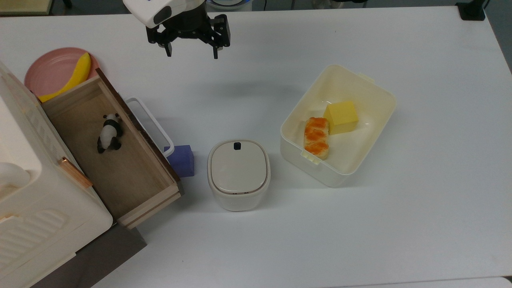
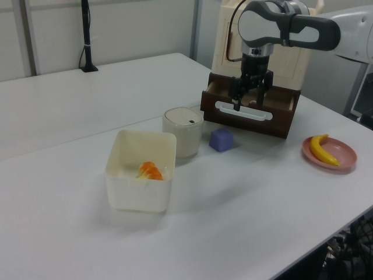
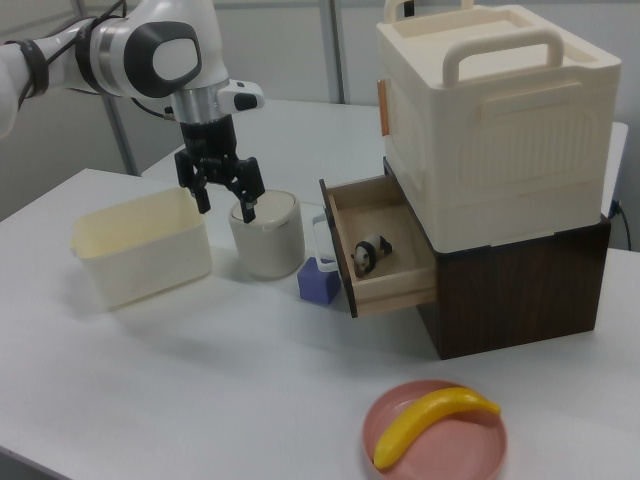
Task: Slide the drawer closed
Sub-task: 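Move the open gripper toward the front of the open wooden drawer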
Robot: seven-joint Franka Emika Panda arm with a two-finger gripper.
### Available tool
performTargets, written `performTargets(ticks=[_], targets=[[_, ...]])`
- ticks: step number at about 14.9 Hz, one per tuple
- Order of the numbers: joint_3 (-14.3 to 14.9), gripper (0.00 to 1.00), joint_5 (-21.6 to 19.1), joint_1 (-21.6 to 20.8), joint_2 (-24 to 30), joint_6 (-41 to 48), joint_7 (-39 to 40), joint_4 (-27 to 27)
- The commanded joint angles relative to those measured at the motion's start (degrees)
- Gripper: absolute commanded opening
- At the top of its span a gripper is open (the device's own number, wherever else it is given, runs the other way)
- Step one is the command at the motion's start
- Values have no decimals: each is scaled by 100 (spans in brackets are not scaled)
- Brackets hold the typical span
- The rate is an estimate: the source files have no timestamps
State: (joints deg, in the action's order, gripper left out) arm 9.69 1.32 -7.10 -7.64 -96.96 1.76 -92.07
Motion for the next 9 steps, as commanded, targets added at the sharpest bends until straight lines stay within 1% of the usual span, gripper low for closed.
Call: performTargets(ticks=[1, 5, 8, 9], targets=[[24, 100, 88, -3, 140, 237, 36, -75], [24, 100, 88, -2, 140, 230, 35, -75], [24, 95, 88, -2, 140, 221, 44, -83], [24, 80, 88, -2, 140, 203, 44, -83]])
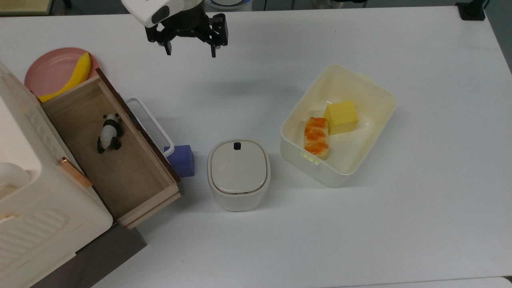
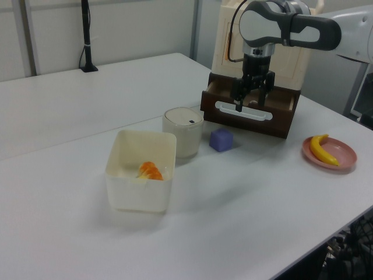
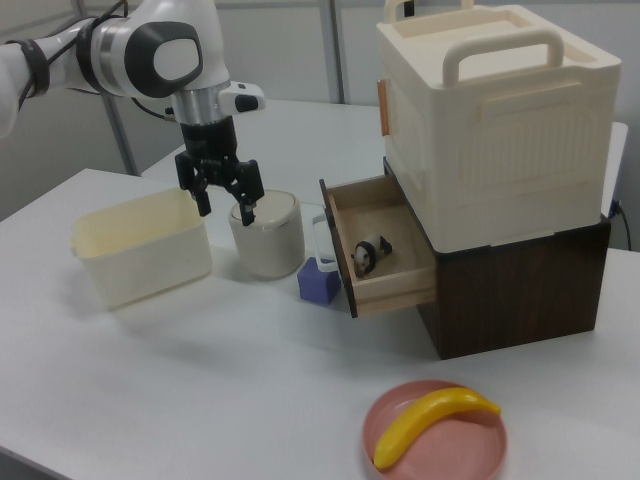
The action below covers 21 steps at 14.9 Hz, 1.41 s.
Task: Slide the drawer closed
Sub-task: 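Move the open gripper toward the front of the open wooden drawer, then lower the gripper against the drawer front beside the panda toy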
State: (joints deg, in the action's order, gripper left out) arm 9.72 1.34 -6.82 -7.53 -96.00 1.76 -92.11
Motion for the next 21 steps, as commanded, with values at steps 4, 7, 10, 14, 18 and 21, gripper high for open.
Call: performTargets(ticks=[4, 7, 10, 14, 18, 21], targets=[[30, 4, 41, -21, 120, 99, 122, -79], [30, 0, -142, -29, 103, 99, -148, -70], [-14, 0, -196, -73, 7, 82, -2113, -114], [-111, 0, -82, -30, -90, -1076, -4805, -570], [-50, 0, -12, 76, -415, -1833, -5230, -738], [55, 0, 374, 207, -854, -2464, -5266, -528]])
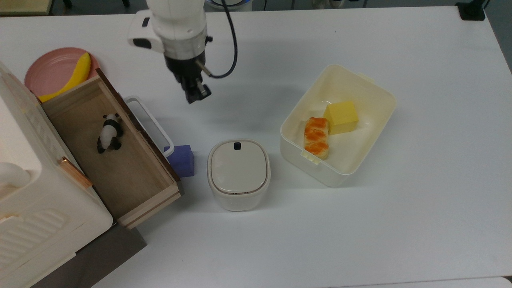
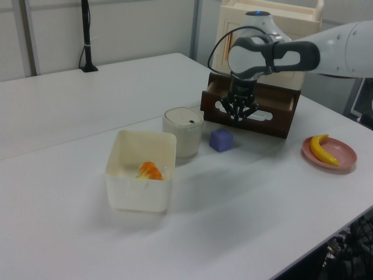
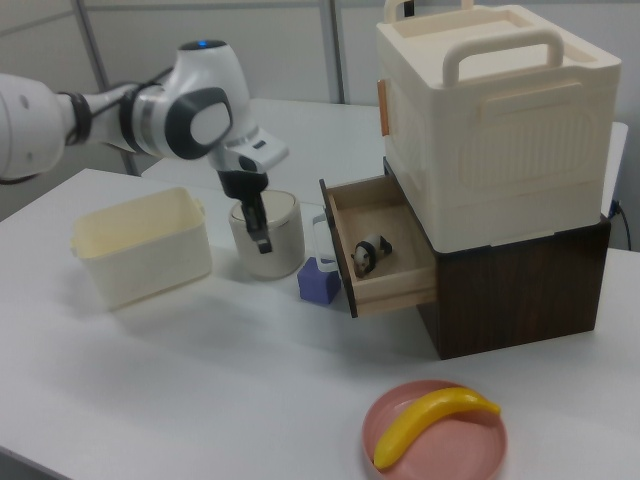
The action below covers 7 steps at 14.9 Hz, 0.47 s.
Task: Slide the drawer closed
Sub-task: 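Lower the gripper against the drawer front beside the panda toy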
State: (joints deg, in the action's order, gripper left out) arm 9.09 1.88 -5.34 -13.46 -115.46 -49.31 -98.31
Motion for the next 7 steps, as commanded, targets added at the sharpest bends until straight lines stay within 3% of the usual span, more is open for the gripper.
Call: performTargets(ticks=[1, 7], targets=[[206, 0, 531, 76, -480, -678, -141, 249], [716, 0, 726, 410, -1123, -1575, 237, 1050]])
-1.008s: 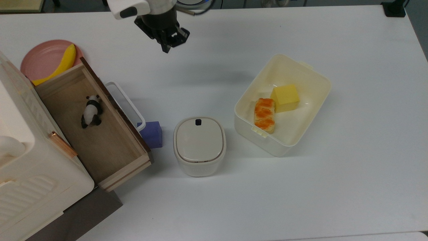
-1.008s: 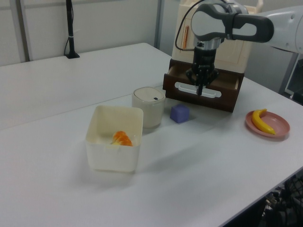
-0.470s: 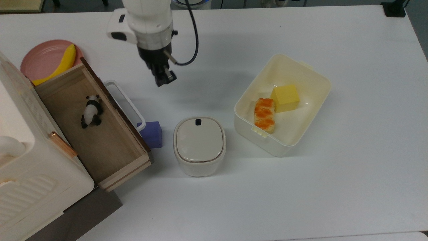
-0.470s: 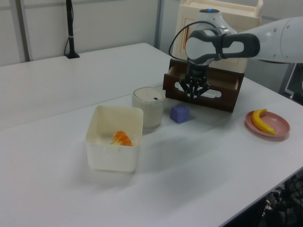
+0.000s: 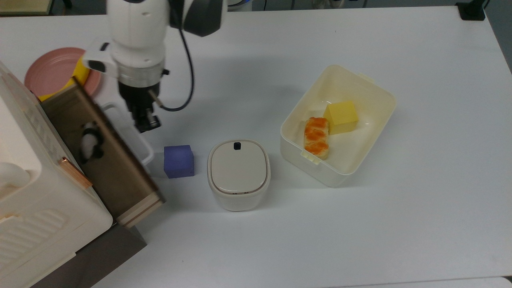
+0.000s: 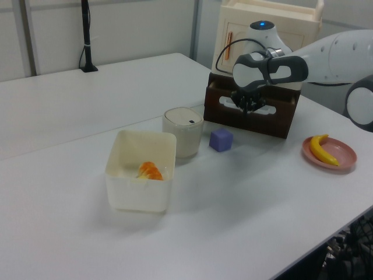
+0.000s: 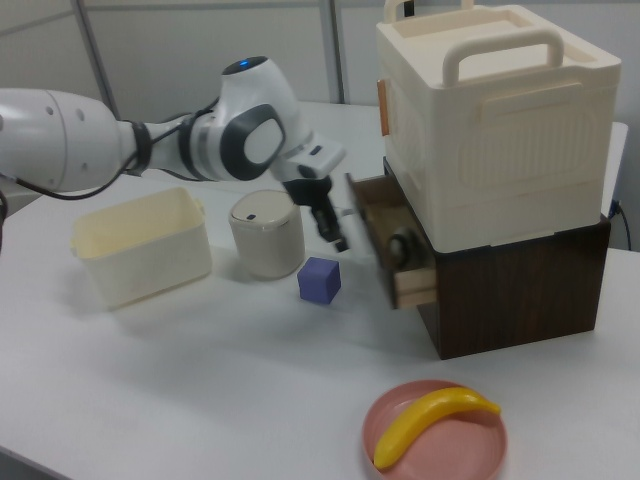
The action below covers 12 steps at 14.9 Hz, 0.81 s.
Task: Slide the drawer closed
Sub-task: 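Push the wooden drawer into the dark cabinet with the gripper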
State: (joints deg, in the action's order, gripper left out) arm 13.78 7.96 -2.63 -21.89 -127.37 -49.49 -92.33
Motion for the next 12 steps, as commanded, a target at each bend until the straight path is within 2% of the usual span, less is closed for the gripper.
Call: performTargets(ticks=[1, 5, 7, 9, 10, 12], targets=[[327, 0, 118, 227, -429, -585, 360, 636], [459, 0, 434, 359, -693, -1166, 387, 734], [459, 0, 460, 377, -676, -1185, 422, 725], [450, 0, 356, 255, -432, -1062, 842, 656], [424, 0, 338, 149, -221, -705, 1036, 490], [127, 0, 285, -36, 96, 577, 1904, 427]])
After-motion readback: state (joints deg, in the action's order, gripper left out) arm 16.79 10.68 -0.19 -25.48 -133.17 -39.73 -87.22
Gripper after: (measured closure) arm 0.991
